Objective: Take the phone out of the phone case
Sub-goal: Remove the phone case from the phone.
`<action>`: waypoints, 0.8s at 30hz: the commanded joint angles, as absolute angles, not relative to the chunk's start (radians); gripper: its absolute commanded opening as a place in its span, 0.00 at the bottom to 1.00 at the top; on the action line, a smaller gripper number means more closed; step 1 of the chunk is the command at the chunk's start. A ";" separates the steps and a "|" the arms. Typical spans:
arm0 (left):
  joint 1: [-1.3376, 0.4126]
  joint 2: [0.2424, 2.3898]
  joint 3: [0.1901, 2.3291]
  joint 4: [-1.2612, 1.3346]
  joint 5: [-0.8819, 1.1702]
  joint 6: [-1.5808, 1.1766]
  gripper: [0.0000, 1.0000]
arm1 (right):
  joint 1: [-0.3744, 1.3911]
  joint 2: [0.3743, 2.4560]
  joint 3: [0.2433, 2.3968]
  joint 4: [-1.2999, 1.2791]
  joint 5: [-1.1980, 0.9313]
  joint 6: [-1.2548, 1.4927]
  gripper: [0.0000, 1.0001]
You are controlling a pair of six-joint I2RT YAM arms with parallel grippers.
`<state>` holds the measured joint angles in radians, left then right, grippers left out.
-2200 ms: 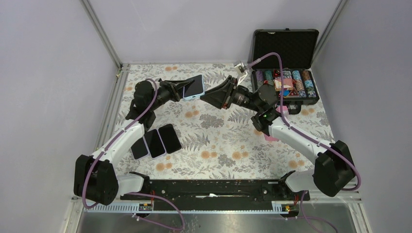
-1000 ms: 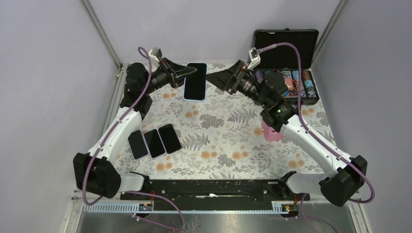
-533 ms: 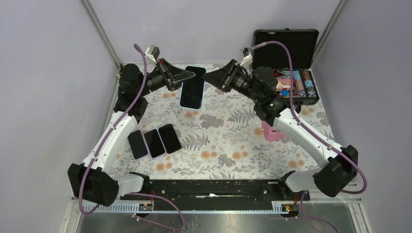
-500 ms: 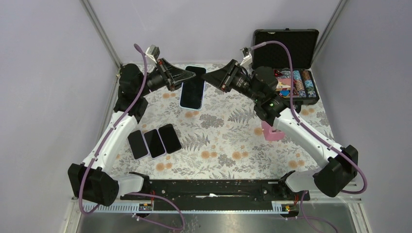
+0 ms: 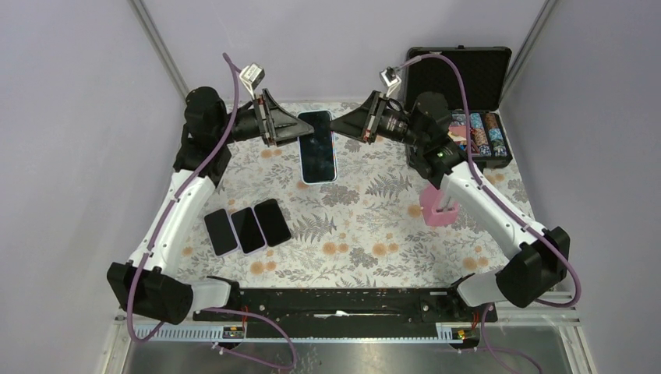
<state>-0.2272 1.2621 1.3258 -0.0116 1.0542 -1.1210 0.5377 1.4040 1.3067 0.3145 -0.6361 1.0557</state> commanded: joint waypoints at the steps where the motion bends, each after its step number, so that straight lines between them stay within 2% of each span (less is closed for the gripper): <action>1: -0.219 1.289 1.365 -0.061 1.176 -0.971 0.36 | 0.524 1.443 1.396 0.292 -0.809 1.066 0.00; 4: -0.224 1.289 1.364 -0.087 1.170 -0.943 0.29 | 0.523 1.457 1.411 0.237 -0.839 1.040 0.00; 5: -0.226 1.288 1.360 -0.087 1.169 -0.939 0.23 | 0.523 1.462 1.412 0.234 -0.844 1.036 0.00; 6: -0.227 1.289 1.356 -0.086 1.164 -0.940 0.09 | 0.523 1.466 1.413 0.233 -0.849 1.037 0.00; 7: -0.227 1.291 1.352 -0.087 1.153 -0.949 0.00 | 0.523 1.466 1.412 0.233 -0.844 1.032 0.06; 10: -0.221 1.290 1.334 -0.035 1.112 -1.040 0.00 | 0.522 1.425 1.369 0.309 -0.786 1.030 0.59; 11: -0.216 1.287 1.320 0.027 1.097 -1.100 0.00 | 0.522 1.404 1.339 0.355 -0.757 1.033 0.72; 13: -0.196 1.279 1.289 0.176 1.071 -1.250 0.00 | 0.522 1.366 1.285 0.436 -0.702 1.044 0.86; 15: -0.172 1.275 1.251 0.327 1.032 -1.408 0.00 | 0.522 1.343 1.223 0.510 -0.668 1.089 0.89; 19: -0.138 1.289 1.179 0.648 0.958 -1.691 0.00 | 0.526 1.298 1.060 0.769 -0.576 1.269 0.88; 24: -0.130 1.318 1.118 0.937 0.852 -1.953 0.00 | 0.559 1.265 1.007 0.818 -0.465 1.330 0.75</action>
<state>-0.1326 1.3136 1.1355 0.5373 0.9726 -1.6478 0.5297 1.3006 1.0050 0.6643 -0.5808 1.2419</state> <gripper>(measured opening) 0.124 0.798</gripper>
